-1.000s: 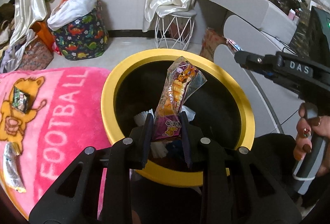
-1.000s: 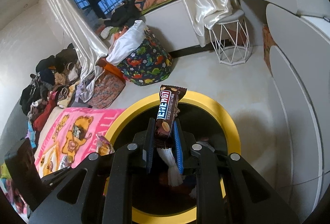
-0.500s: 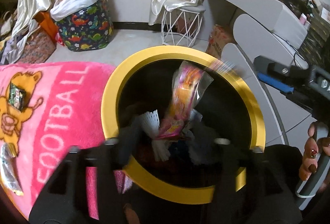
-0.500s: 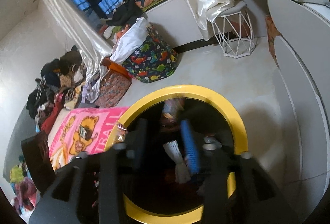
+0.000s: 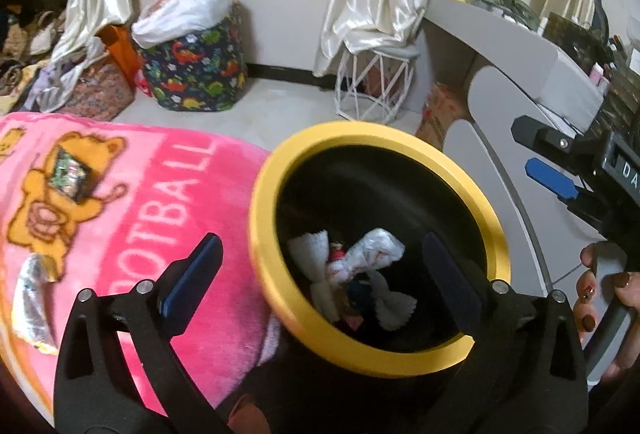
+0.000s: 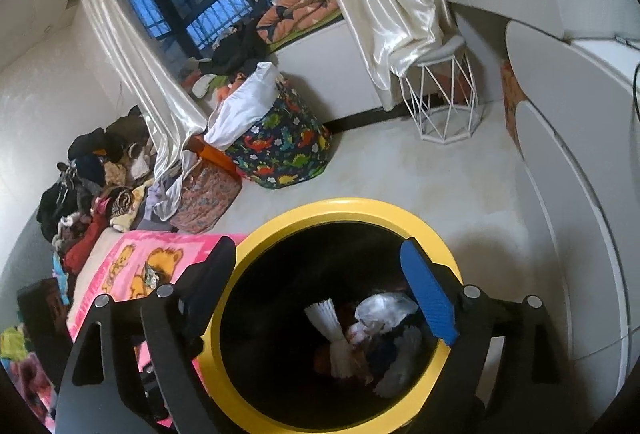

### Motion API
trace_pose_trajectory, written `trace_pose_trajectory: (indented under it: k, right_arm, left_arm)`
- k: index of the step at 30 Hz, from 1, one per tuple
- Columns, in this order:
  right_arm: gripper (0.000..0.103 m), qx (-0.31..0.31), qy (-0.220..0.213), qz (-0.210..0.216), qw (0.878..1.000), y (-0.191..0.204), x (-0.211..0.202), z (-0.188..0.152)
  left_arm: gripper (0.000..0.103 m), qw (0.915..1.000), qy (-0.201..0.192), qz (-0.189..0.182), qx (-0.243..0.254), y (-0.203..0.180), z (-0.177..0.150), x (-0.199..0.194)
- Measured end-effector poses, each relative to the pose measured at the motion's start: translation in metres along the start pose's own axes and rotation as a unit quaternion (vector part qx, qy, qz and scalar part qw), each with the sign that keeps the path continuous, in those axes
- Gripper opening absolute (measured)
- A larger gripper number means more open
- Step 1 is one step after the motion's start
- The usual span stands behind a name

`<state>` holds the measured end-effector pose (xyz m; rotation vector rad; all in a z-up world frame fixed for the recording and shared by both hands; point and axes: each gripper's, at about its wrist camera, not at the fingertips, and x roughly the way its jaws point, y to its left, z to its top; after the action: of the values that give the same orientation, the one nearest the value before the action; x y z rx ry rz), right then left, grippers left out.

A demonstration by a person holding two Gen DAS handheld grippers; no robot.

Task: Collect trash
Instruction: 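Move both tools back from the bin toward the blanket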

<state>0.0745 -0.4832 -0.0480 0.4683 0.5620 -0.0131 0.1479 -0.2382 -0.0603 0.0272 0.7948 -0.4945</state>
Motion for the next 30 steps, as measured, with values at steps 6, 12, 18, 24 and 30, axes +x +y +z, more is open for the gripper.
trace_pose_trajectory:
  k: [6, 12, 18, 24, 30]
  right_arm:
    - [0.084, -0.027, -0.011, 0.010, 1.000, 0.018, -0.002, -0.001]
    - [0.084, -0.052, -0.022, 0.025, 0.998, 0.036, -0.005, -0.002]
    - [0.084, -0.079, -0.022, 0.045, 0.996, 0.060, -0.004, -0.007]
    - [0.084, -0.105, -0.011, 0.067, 0.992, 0.086, 0.004, -0.013]
    - [0.084, -0.135, 0.006, 0.088, 0.987, 0.117, 0.018, -0.021]
  left_arm:
    - [0.092, 0.9994, -0.026, 0.016, -0.015, 0.020, -0.001, -0.022]
    - [0.092, 0.9981, -0.041, 0.024, -0.040, 0.043, -0.002, -0.038]
    - [0.092, 0.9956, -0.059, 0.040, -0.062, 0.069, -0.002, -0.053]
    - [0.092, 0.9921, -0.074, 0.055, -0.085, 0.095, -0.006, -0.070]
    - [0.092, 0.9875, -0.085, 0.076, -0.109, 0.123, -0.010, -0.082]
